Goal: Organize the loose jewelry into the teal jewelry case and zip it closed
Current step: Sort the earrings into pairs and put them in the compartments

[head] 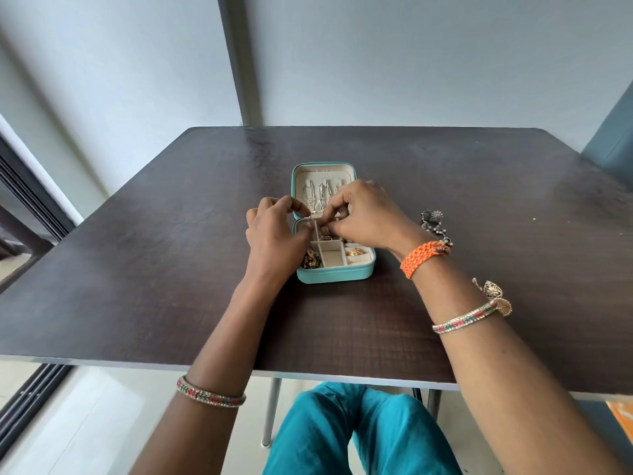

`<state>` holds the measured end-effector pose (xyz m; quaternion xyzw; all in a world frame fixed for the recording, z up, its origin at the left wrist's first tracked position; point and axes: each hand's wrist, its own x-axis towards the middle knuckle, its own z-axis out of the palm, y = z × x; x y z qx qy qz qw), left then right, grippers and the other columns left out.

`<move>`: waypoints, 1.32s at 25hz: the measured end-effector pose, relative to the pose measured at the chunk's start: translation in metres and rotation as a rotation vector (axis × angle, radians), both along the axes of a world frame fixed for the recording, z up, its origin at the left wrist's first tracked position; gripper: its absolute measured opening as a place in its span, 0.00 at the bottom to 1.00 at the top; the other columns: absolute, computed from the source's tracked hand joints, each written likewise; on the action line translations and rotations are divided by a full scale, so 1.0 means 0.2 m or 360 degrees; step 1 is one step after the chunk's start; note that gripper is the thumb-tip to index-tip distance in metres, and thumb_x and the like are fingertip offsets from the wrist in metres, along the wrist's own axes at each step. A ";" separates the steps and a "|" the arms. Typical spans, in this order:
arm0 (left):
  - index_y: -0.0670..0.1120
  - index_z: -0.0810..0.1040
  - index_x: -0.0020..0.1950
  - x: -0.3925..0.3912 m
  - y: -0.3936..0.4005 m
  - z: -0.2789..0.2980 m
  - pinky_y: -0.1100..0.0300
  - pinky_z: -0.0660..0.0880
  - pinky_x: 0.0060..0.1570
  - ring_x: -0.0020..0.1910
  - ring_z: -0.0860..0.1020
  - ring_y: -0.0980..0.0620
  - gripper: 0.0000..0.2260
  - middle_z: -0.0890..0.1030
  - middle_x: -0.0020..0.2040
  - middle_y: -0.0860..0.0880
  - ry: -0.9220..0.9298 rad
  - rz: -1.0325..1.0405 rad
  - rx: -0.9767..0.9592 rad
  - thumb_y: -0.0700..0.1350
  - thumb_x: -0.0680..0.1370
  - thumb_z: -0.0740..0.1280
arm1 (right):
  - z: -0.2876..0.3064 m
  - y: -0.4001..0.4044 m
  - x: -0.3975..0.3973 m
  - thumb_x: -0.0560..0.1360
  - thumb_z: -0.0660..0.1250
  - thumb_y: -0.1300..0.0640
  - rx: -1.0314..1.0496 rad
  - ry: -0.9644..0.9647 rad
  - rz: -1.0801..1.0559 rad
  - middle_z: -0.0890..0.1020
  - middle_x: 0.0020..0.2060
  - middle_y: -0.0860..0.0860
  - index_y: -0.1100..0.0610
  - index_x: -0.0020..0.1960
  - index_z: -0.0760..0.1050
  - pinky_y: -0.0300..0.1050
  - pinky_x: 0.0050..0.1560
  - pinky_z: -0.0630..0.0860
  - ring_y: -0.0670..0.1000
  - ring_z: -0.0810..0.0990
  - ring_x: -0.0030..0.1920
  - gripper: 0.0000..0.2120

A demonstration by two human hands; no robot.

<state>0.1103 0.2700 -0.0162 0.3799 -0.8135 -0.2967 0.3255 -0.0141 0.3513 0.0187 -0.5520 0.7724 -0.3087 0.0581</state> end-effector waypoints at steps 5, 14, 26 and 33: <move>0.50 0.78 0.51 0.00 -0.01 0.00 0.50 0.66 0.62 0.63 0.65 0.47 0.06 0.73 0.55 0.48 0.0002 0.0005 0.0028 0.41 0.76 0.66 | -0.01 -0.01 -0.03 0.70 0.72 0.55 -0.0027 -0.0064 0.0034 0.80 0.31 0.42 0.48 0.44 0.84 0.39 0.41 0.73 0.45 0.78 0.36 0.05; 0.50 0.78 0.45 0.01 0.00 0.01 0.60 0.64 0.51 0.57 0.70 0.48 0.08 0.74 0.51 0.52 0.0163 0.0012 -0.0087 0.37 0.74 0.66 | 0.00 0.00 -0.06 0.72 0.69 0.57 -0.0488 -0.0124 -0.0172 0.81 0.32 0.43 0.52 0.44 0.84 0.39 0.37 0.74 0.41 0.77 0.33 0.05; 0.45 0.80 0.42 -0.18 0.47 0.21 0.69 0.67 0.46 0.42 0.74 0.56 0.10 0.79 0.40 0.53 0.0345 -0.0592 -0.0569 0.34 0.69 0.62 | 0.11 0.74 -0.44 0.74 0.66 0.61 0.0129 -0.0098 -0.0391 0.82 0.32 0.45 0.52 0.45 0.83 0.26 0.33 0.68 0.33 0.74 0.28 0.08; 0.46 0.78 0.37 -0.28 0.76 0.00 0.57 0.71 0.36 0.34 0.77 0.51 0.11 0.78 0.30 0.52 0.0014 -0.0584 -0.0024 0.49 0.76 0.63 | -0.14 0.99 -0.32 0.74 0.69 0.55 -0.0070 -0.0336 -0.0523 0.84 0.35 0.49 0.53 0.41 0.82 0.37 0.39 0.72 0.41 0.76 0.33 0.05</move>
